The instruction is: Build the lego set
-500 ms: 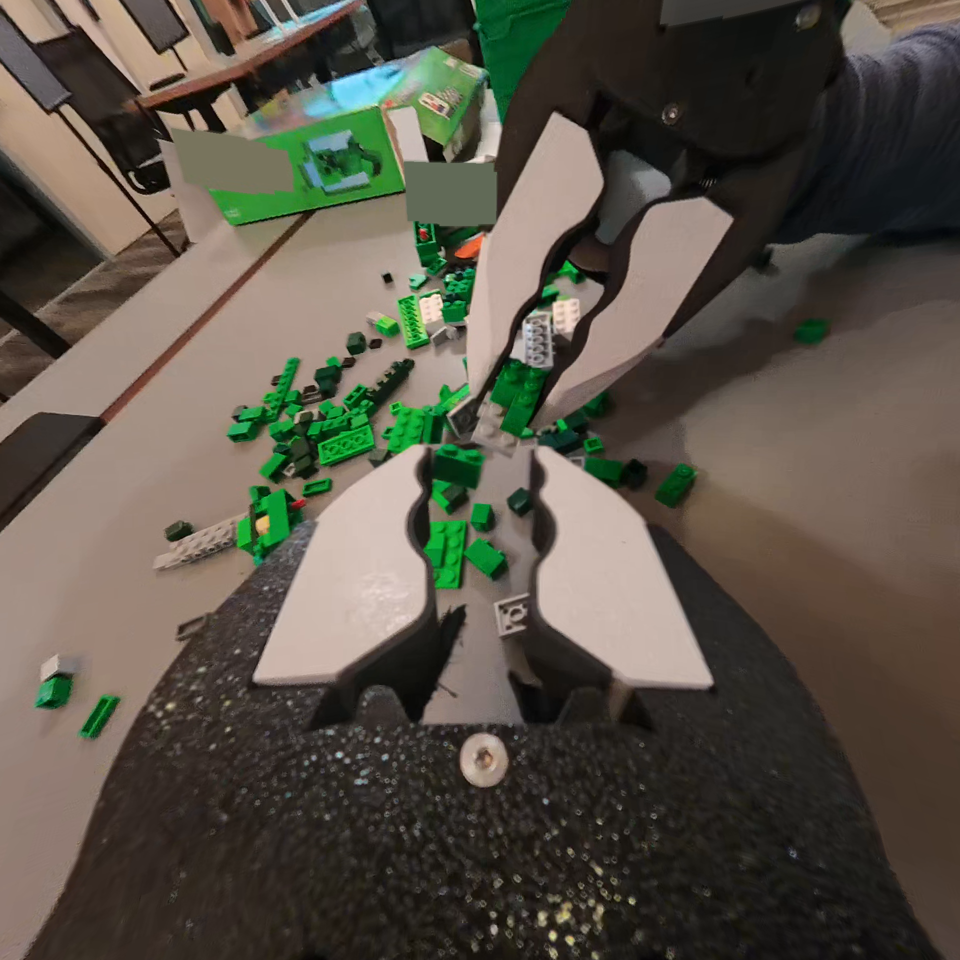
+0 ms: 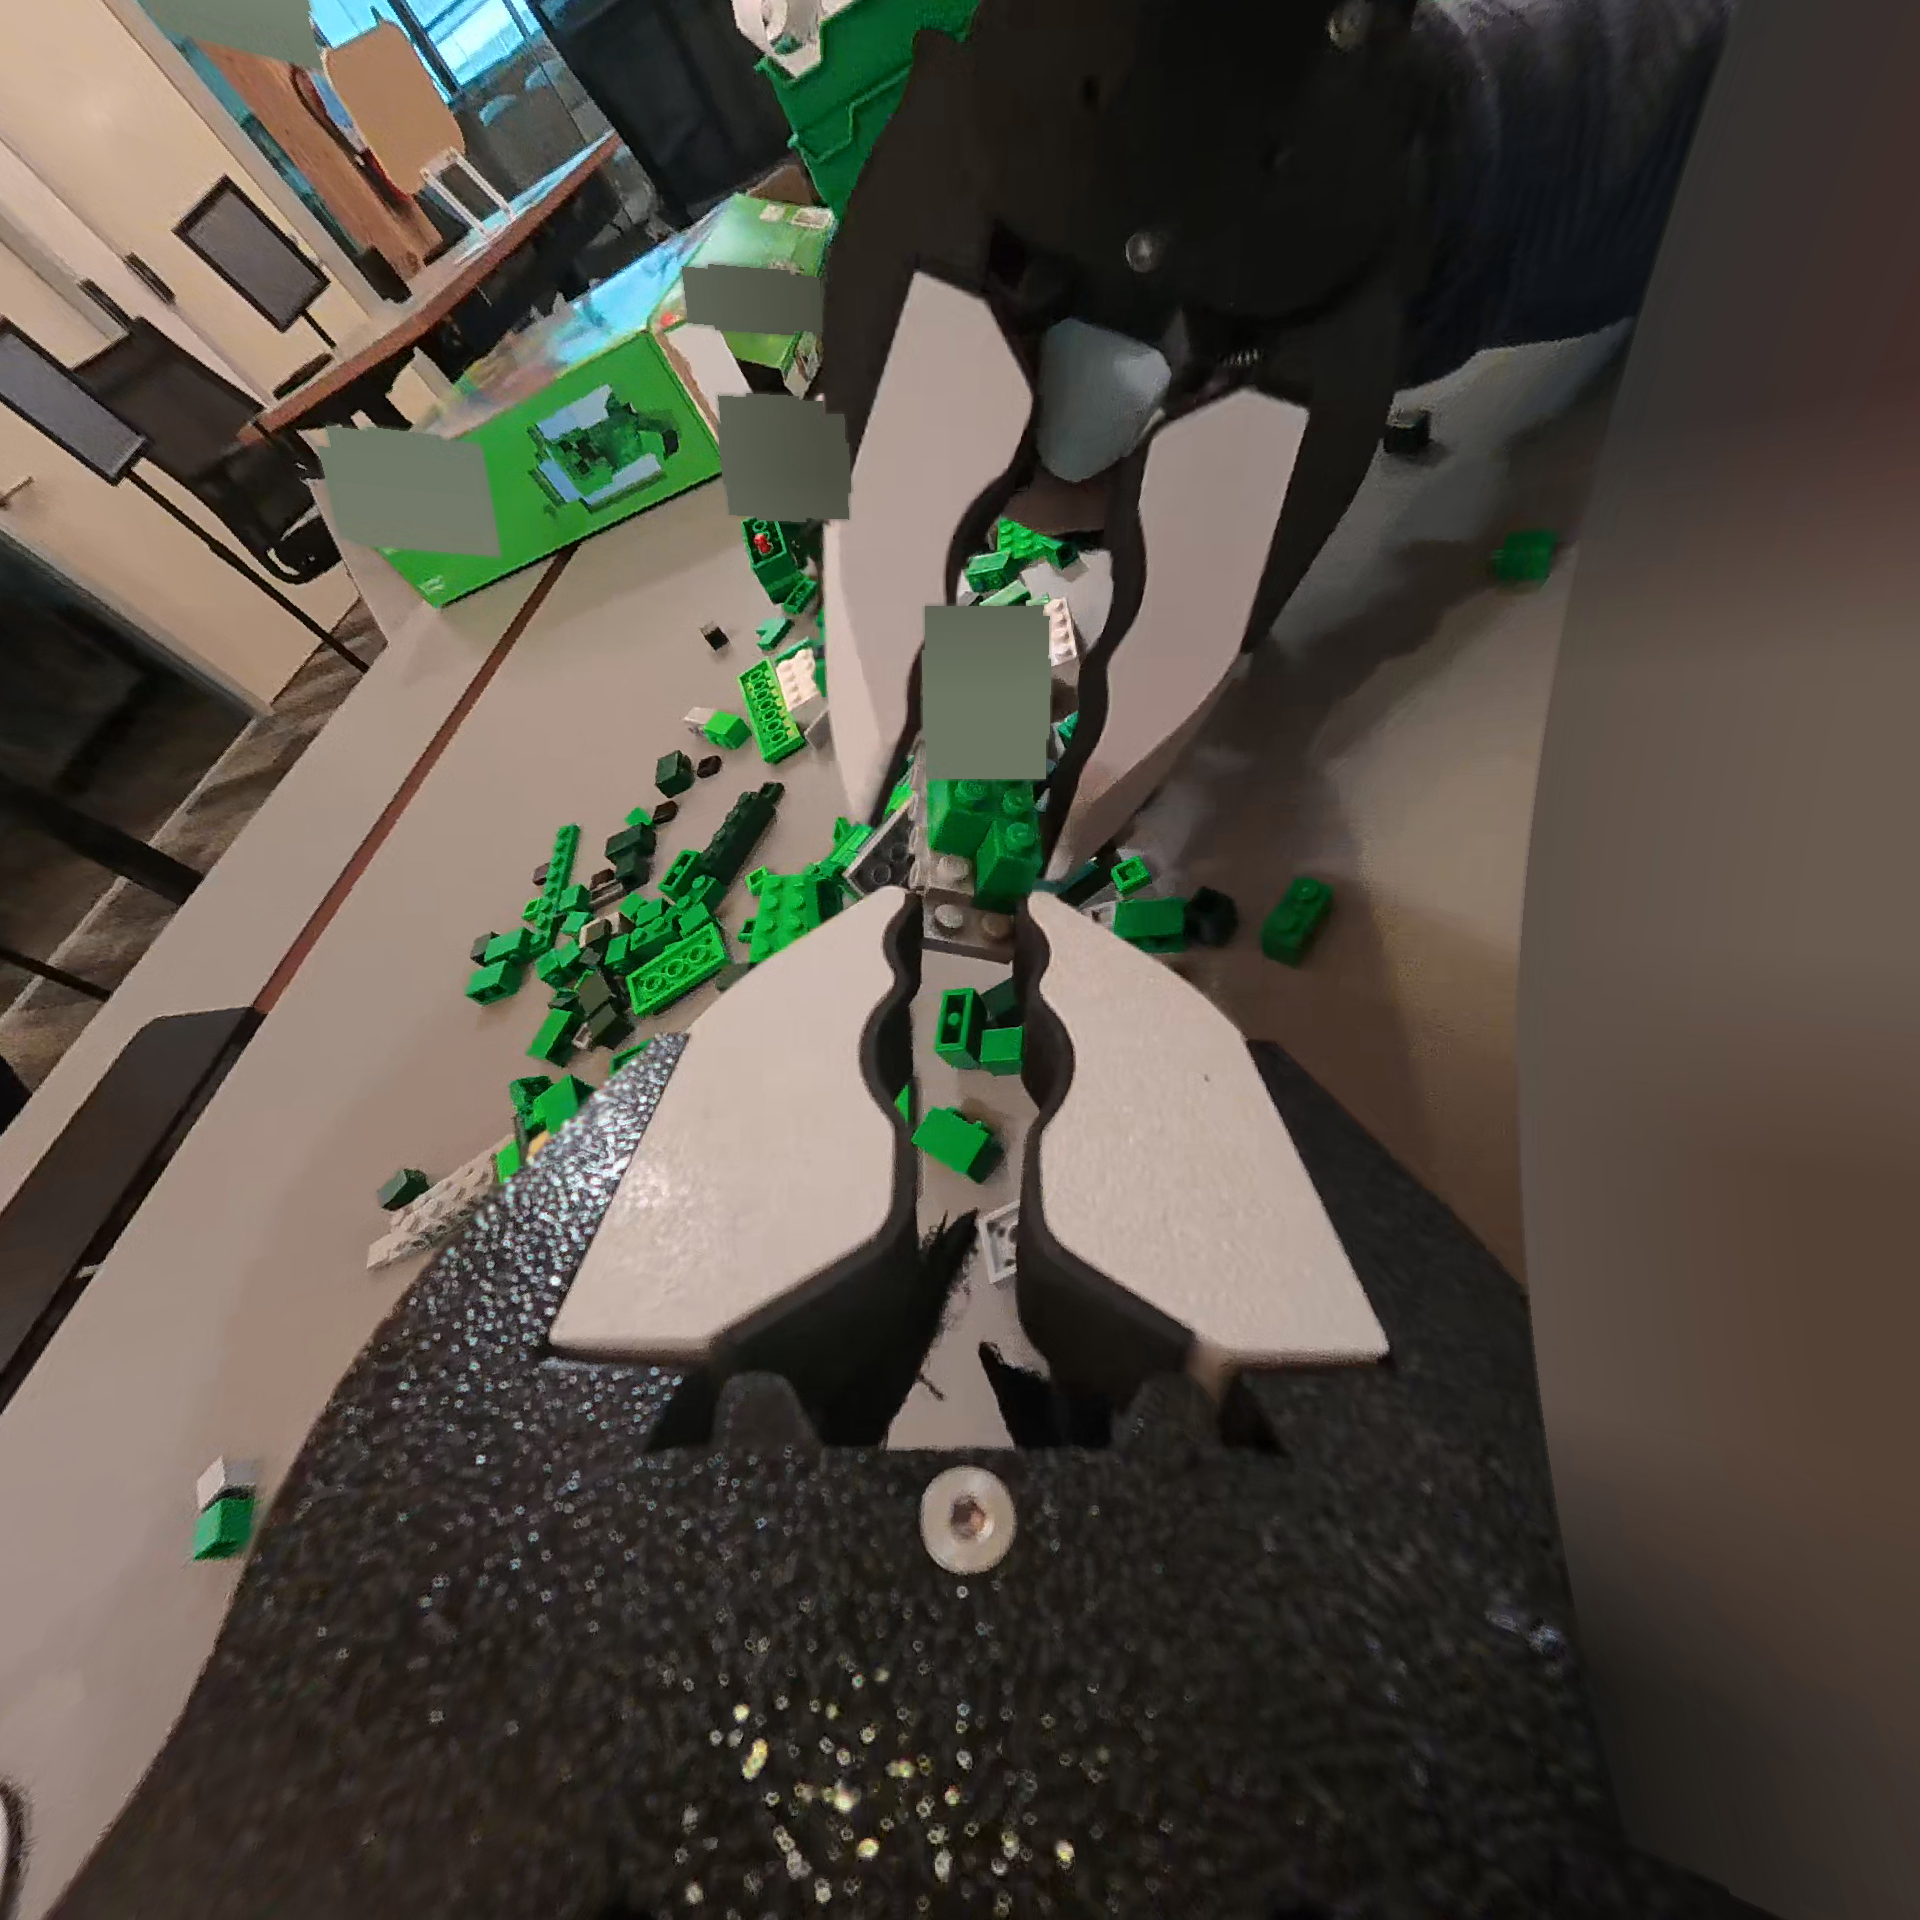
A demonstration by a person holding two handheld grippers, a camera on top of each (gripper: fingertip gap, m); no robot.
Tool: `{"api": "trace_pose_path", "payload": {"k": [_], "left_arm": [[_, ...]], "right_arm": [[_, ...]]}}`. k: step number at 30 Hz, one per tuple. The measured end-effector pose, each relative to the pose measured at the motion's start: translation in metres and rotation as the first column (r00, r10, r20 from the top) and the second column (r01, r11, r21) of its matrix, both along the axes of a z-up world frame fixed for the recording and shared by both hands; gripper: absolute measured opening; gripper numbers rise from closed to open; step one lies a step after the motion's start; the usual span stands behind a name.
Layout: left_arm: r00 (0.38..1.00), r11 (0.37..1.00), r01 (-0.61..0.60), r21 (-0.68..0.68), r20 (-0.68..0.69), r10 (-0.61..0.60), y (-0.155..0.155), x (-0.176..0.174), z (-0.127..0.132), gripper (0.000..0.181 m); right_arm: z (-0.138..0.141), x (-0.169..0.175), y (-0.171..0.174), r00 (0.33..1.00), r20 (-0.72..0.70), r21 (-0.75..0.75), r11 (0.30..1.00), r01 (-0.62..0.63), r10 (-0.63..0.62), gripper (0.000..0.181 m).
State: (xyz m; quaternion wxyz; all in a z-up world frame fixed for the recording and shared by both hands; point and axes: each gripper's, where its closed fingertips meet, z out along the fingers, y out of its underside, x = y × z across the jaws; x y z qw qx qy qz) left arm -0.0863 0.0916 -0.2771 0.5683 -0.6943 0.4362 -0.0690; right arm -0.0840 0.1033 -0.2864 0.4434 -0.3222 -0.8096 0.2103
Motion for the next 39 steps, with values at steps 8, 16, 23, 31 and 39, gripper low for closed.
{"api": "trace_pose_path", "payload": {"k": [8, 16, 23, 31, 39], "left_arm": [[0.999, 0.997, -0.052, 0.056, -0.004, 0.052, 0.006, 0.001, 0.003, 0.041], [0.916, 0.946, -0.052, 0.321, -0.362, 0.173, 0.012, 0.010, -0.001, 0.025], [0.907, 0.921, -0.078, 0.381, -0.356, 0.224, 0.012, 0.002, 0.013, 0.017], [0.900, 0.920, -0.062, 0.388, -0.378, 0.219, 0.013, 0.003, 0.008, 0.017], [0.999, 0.989, 0.041, 0.145, 0.004, -0.042, -0.003, 0.013, 0.014, 0.016]], "right_arm": [[0.006, 0.004, 0.003, 0.998, 0.028, 0.049, 0.997, 0.058, -0.059, 0.019], [0.000, 0.001, 0.007, 0.986, 0.062, 0.295, 0.947, 0.129, -0.154, 0.019], [0.010, -0.003, 0.007, 0.974, 0.040, 0.040, 0.974, 0.222, -0.224, 0.019], [0.003, -0.002, 0.003, 0.978, 0.110, -0.301, 0.932, 0.202, -0.177, 0.019], [0.014, 0.006, -0.016, 0.999, 0.014, -0.217, 0.976, -0.038, 0.042, 0.019]]}}
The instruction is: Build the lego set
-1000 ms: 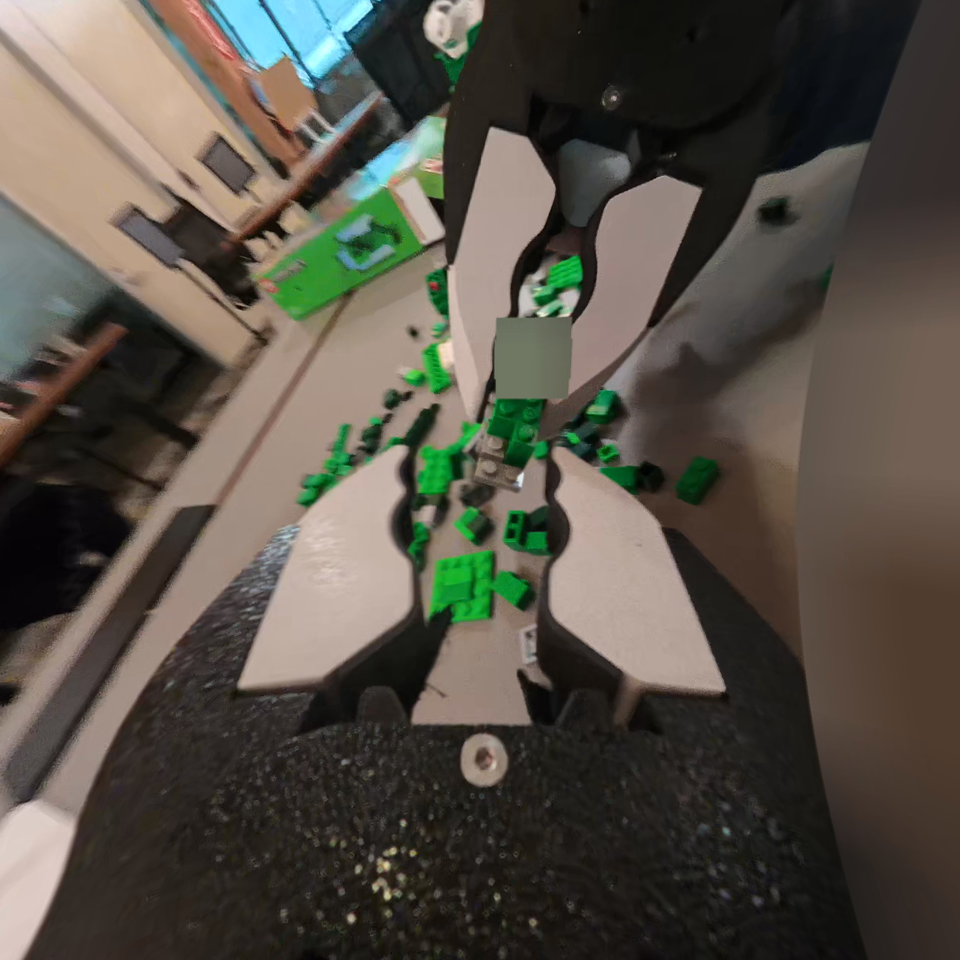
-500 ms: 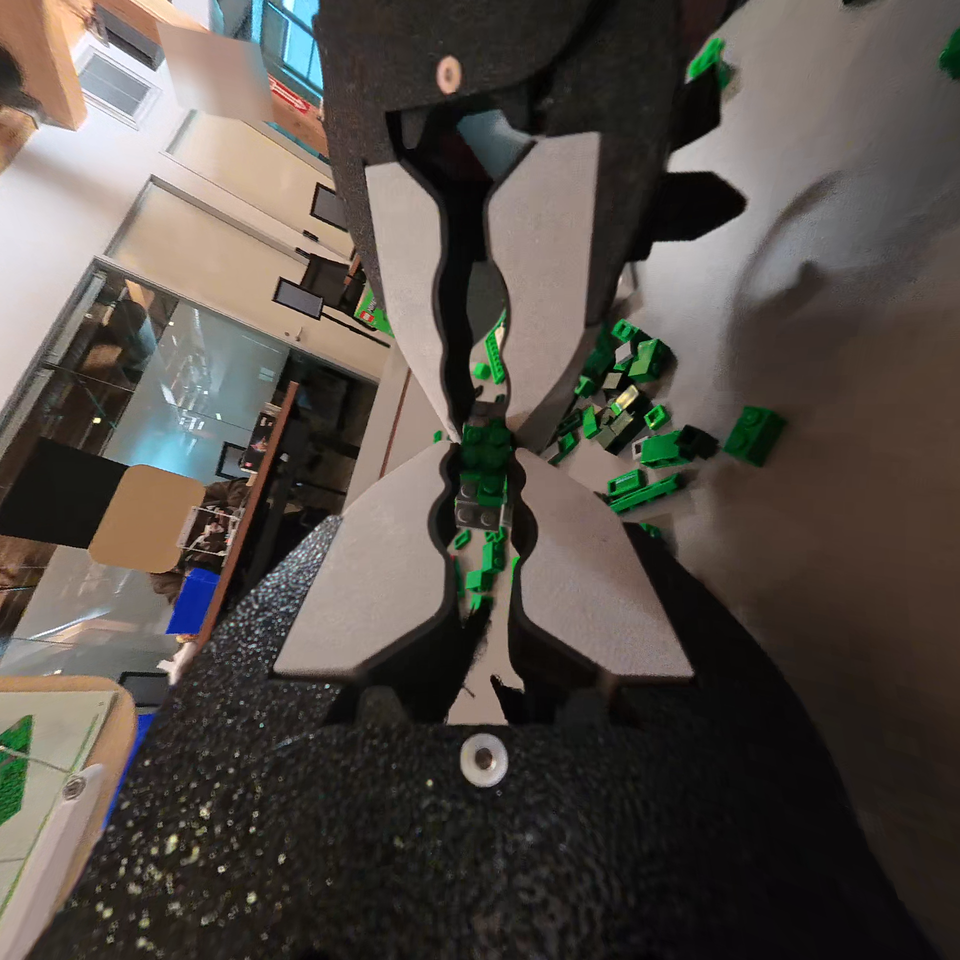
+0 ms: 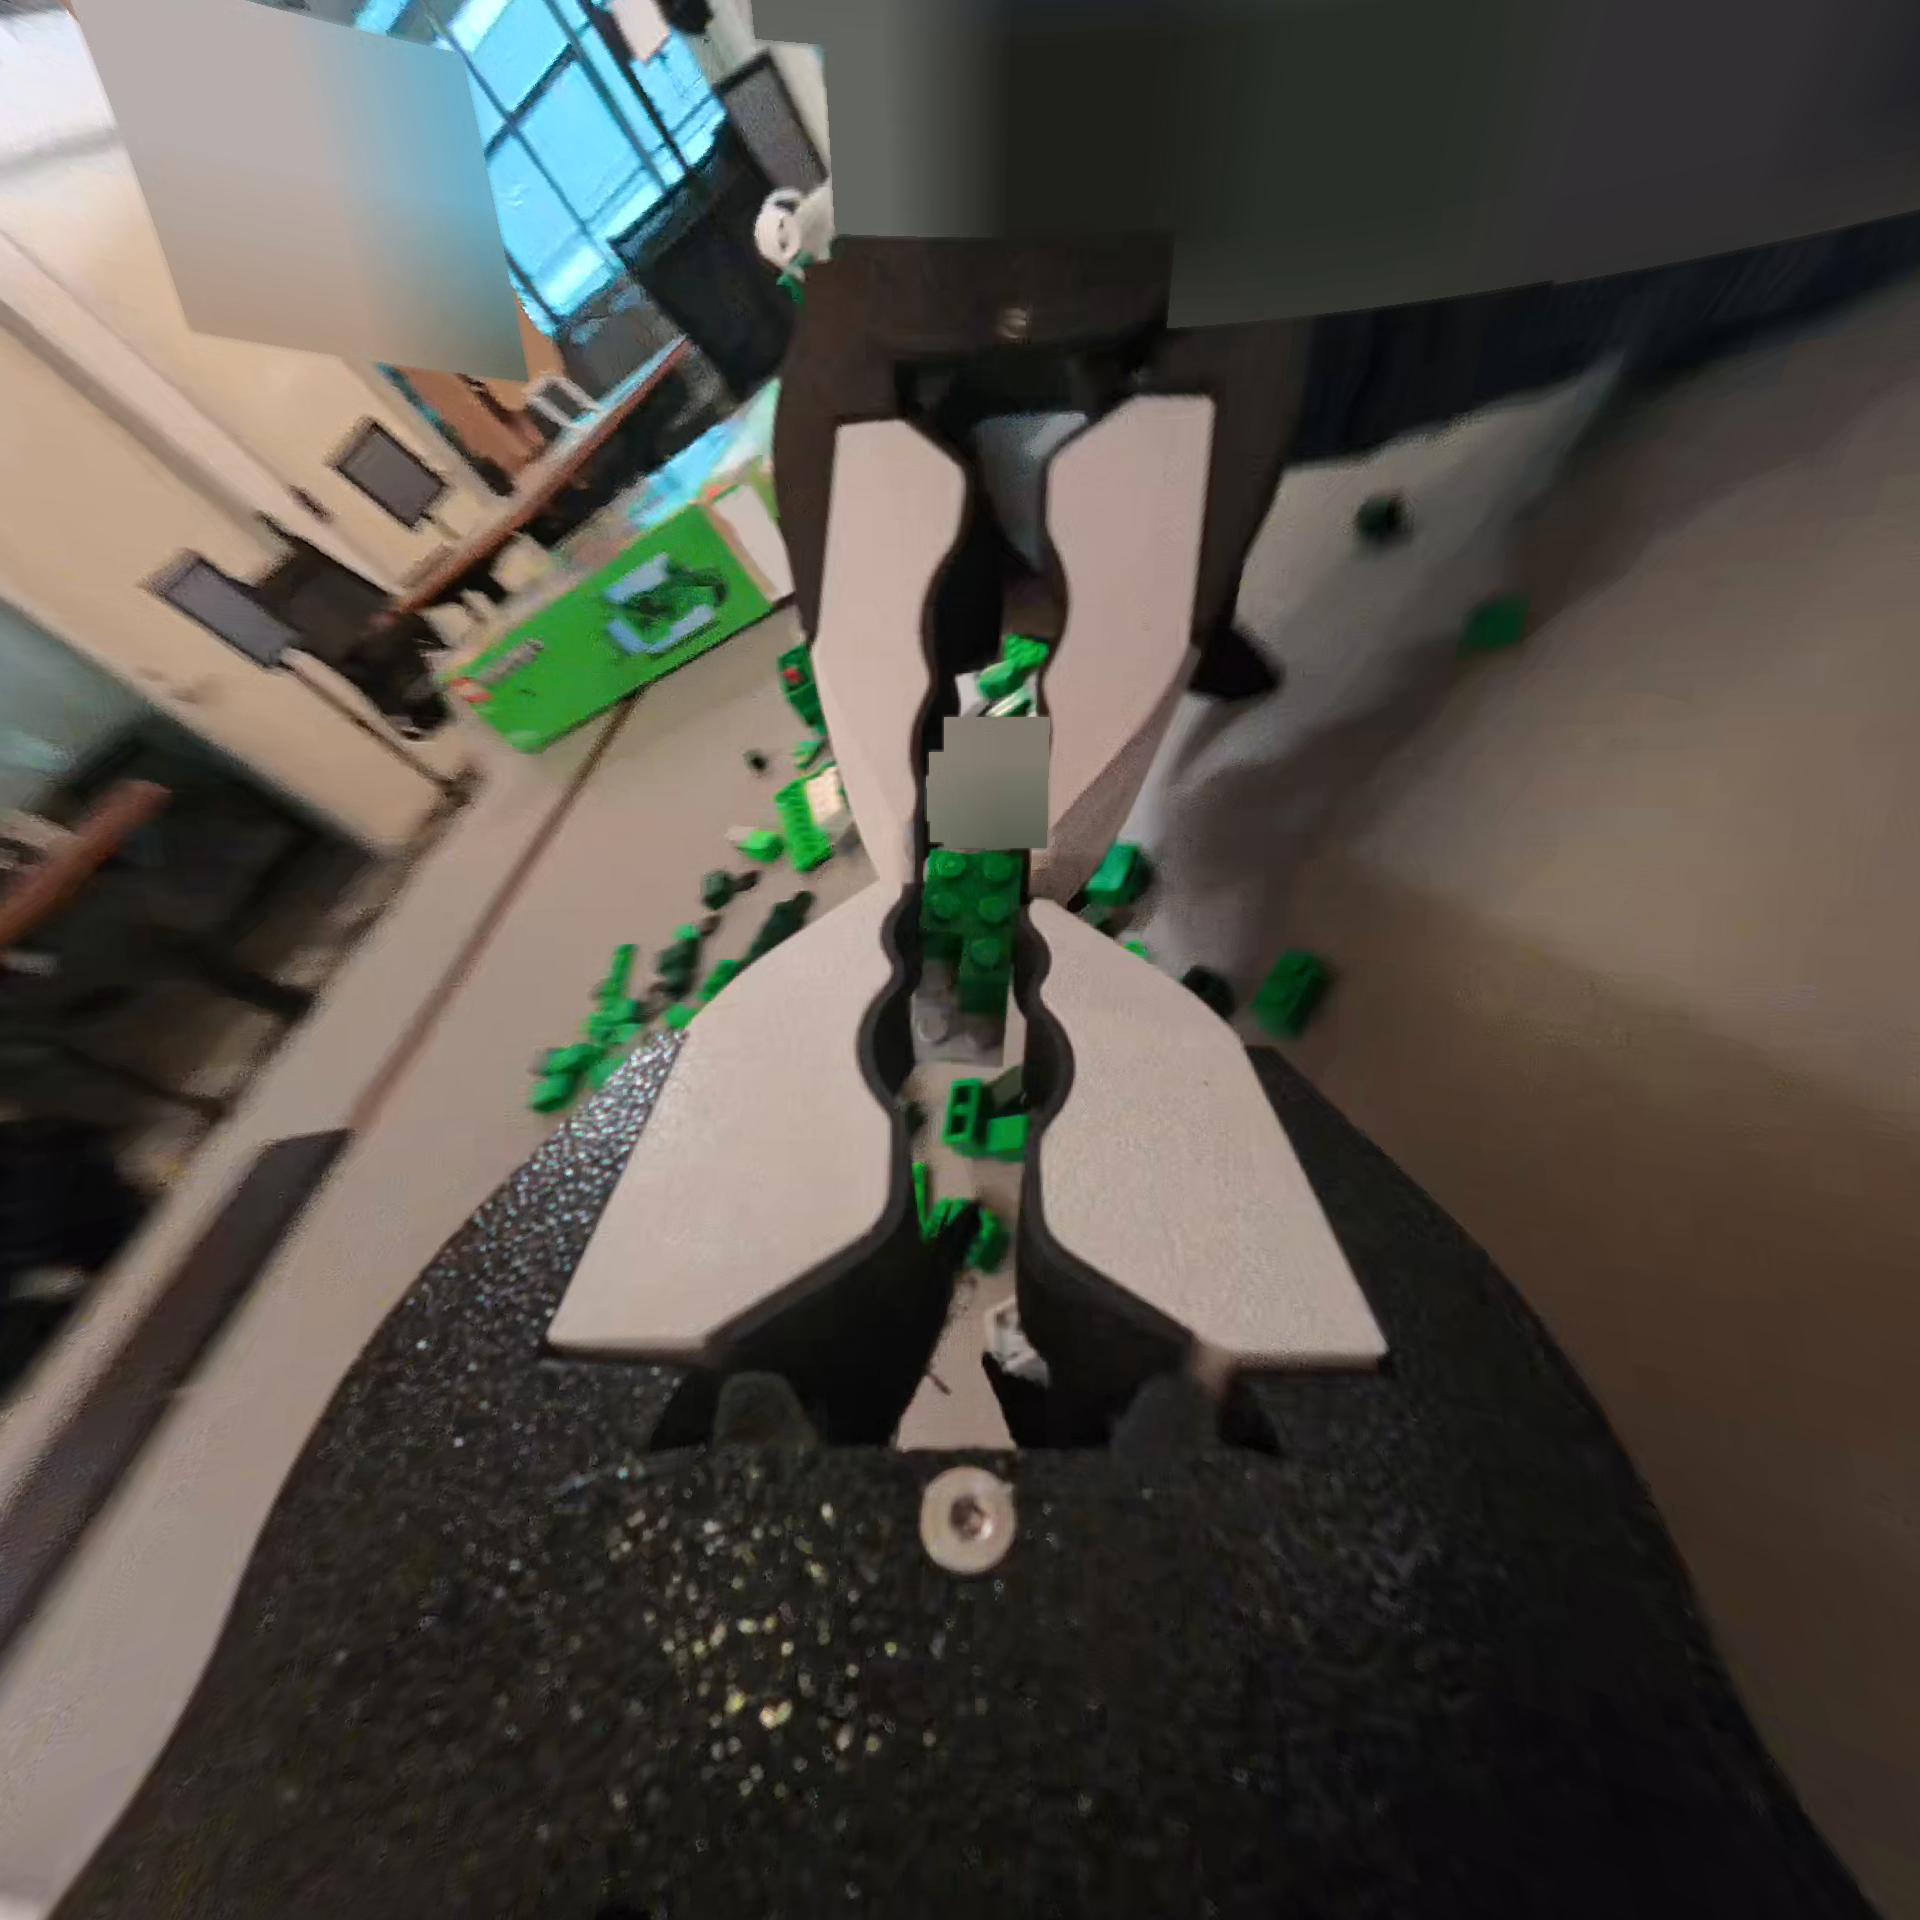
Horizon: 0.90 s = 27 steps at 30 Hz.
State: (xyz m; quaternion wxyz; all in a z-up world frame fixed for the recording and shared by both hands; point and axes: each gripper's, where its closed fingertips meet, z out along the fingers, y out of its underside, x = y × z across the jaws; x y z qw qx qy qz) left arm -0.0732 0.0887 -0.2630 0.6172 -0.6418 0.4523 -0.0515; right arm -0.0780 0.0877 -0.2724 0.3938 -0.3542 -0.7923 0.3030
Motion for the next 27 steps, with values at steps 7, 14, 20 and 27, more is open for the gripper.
{"api": "trace_pose_path", "payload": {"k": [7, 14, 20, 27], "left_arm": [[0.807, 0.946, 0.275, -0.169, 0.575, -0.132, -0.016, 0.001, 0.044, 0.017], [0.911, 0.925, -0.050, -0.376, 0.362, 0.196, 0.013, -0.039, 0.003, 0.016], [0.967, 0.914, -0.197, -0.355, 0.084, 0.241, 0.019, -0.034, -0.028, 0.035], [0.977, 0.963, -0.211, -0.169, -0.072, 0.202, 0.018, -0.024, -0.027, 0.042]], "right_arm": [[0.006, -0.002, 0.020, 0.991, -0.135, 0.499, 0.864, 0.069, -0.002, 0.019], [-0.002, -0.003, 0.026, 0.994, -0.081, 0.432, 0.896, 0.102, -0.074, 0.018], [-0.012, -0.003, 0.033, 0.992, -0.033, 0.368, 0.921, 0.125, -0.122, 0.018], [-0.007, -0.004, 0.024, 0.994, -0.055, 0.290, 0.952, 0.103, -0.091, 0.018]]}}
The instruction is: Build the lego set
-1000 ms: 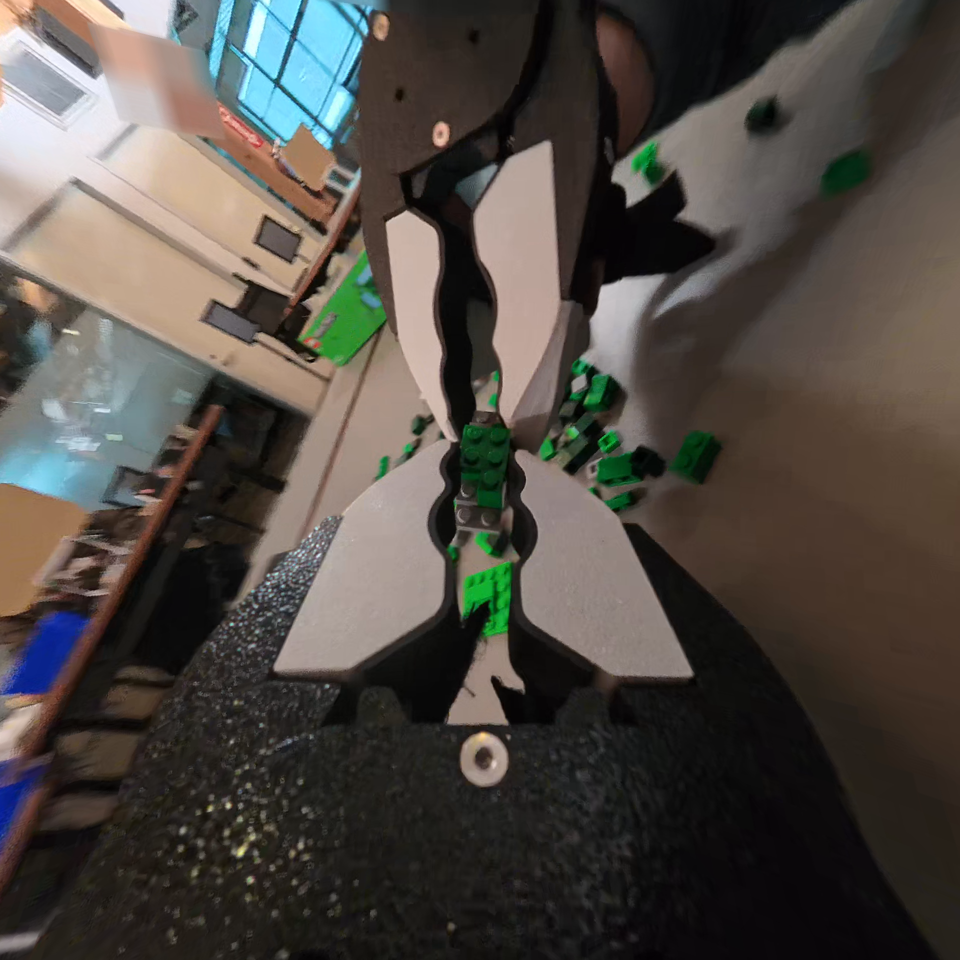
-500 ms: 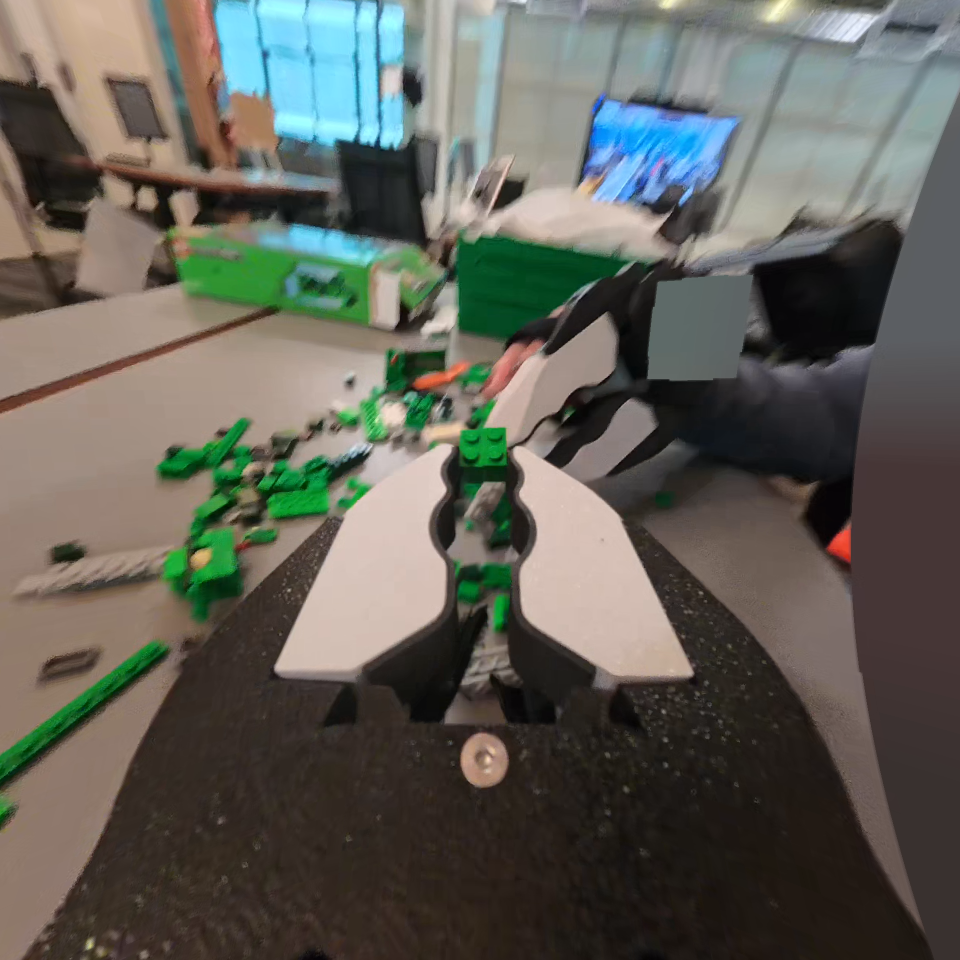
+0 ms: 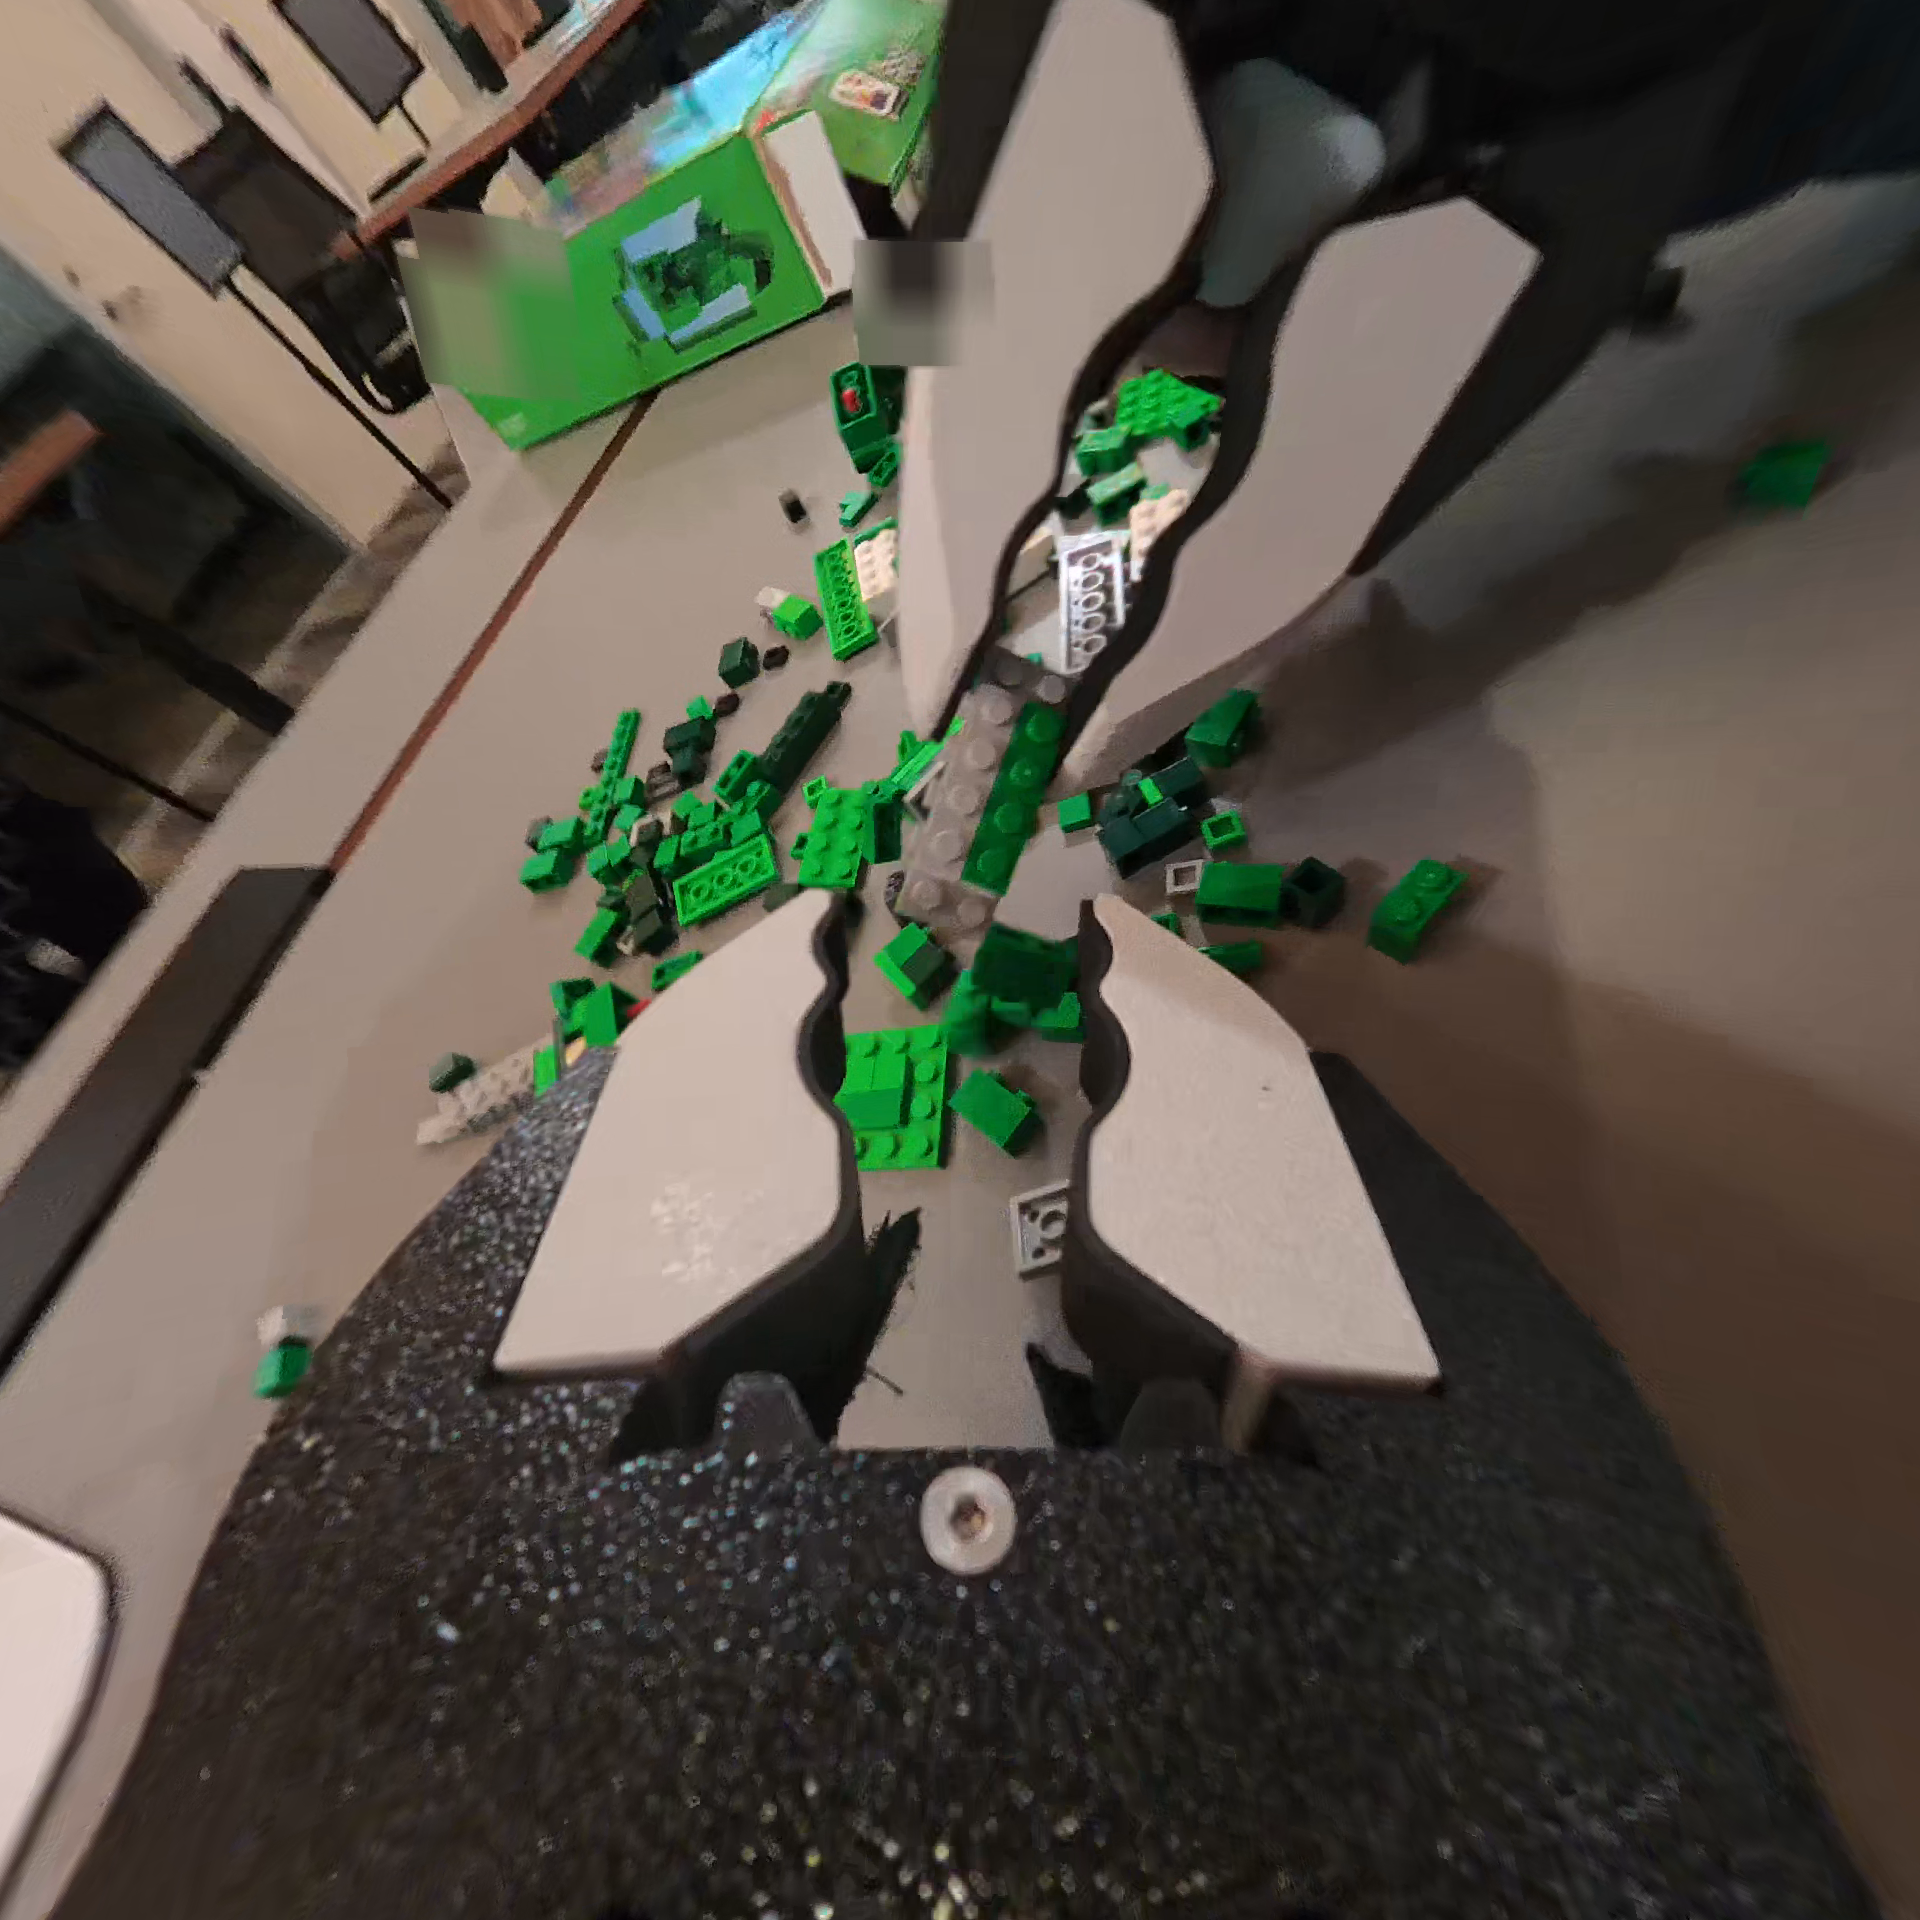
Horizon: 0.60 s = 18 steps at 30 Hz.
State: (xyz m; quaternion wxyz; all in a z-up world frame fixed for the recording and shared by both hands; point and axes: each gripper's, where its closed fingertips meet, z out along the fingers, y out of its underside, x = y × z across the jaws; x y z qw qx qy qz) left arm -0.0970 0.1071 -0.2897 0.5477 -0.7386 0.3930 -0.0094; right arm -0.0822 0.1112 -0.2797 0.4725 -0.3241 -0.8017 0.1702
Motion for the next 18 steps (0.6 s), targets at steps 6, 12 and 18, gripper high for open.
{"api": "trace_pose_path", "payload": {"k": [6, 12, 18], "left_arm": [[0.987, 0.986, 0.003, 0.165, -0.160, 0.024, 0.001, 0.003, 0.010, 0.036], [0.988, 0.987, 0.016, 0.157, -0.155, 0.009, -0.002, 0.005, 0.014, 0.019], [0.976, 0.999, 0.015, -0.051, 0.219, -0.003, -0.004, 0.002, 0.020, 0.019]], "right_arm": [[0.003, -0.001, -0.006, 1.000, -0.006, -0.126, 0.992, -0.006, 0.006, 0.018], [0.010, -0.001, -0.013, 0.999, -0.034, -0.190, 0.981, -0.027, 0.020, 0.019], [0.015, 0.001, 0.009, 0.996, -0.071, 0.303, 0.950, 0.071, -0.052, 0.034]]}}
